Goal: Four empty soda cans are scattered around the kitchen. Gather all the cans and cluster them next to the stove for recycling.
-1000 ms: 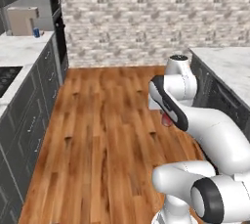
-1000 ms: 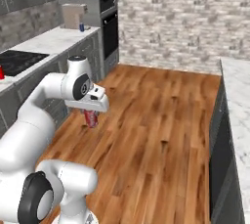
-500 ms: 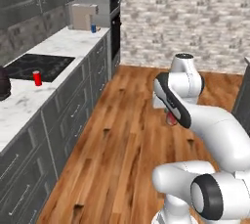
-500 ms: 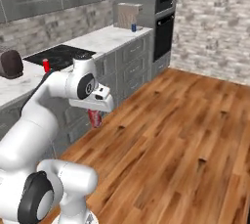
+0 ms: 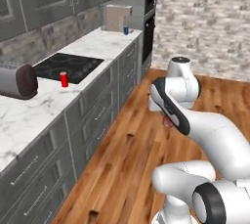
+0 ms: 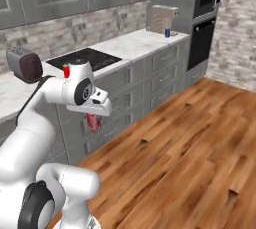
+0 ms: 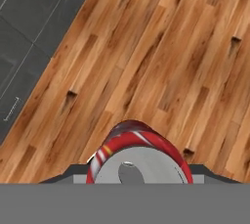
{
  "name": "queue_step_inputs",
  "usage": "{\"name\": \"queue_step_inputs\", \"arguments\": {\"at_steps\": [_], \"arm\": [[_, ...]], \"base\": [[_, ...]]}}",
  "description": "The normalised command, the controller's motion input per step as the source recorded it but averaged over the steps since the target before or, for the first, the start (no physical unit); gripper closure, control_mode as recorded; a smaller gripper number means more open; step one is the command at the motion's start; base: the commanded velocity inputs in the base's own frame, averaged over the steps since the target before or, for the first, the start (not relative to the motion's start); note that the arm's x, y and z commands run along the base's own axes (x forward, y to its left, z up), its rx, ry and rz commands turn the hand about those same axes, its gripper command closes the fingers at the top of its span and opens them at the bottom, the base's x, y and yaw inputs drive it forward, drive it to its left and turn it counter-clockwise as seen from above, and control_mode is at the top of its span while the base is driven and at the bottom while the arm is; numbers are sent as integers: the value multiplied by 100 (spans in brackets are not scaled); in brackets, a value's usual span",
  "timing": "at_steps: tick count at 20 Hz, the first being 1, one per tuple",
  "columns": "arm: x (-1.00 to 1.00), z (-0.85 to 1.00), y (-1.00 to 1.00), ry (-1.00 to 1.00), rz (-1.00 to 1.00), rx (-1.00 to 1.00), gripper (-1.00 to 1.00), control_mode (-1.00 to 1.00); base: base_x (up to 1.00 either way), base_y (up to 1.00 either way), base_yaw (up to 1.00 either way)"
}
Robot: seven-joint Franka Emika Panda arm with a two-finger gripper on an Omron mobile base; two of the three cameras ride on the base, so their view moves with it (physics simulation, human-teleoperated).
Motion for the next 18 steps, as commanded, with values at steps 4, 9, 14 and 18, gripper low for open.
{"name": "queue_step_inputs", "arguments": {"at_steps": [4, 9, 14, 18], "arm": [[0, 0, 0, 0, 0, 0, 100, 100], [0, 0, 0, 0, 0, 0, 100, 100], [0, 0, 0, 0, 0, 0, 100, 100], [0, 0, 0, 0, 0, 0, 100, 100]], "base": [[100, 0, 6], [84, 0, 26], [43, 0, 44], [43, 0, 44]]}}
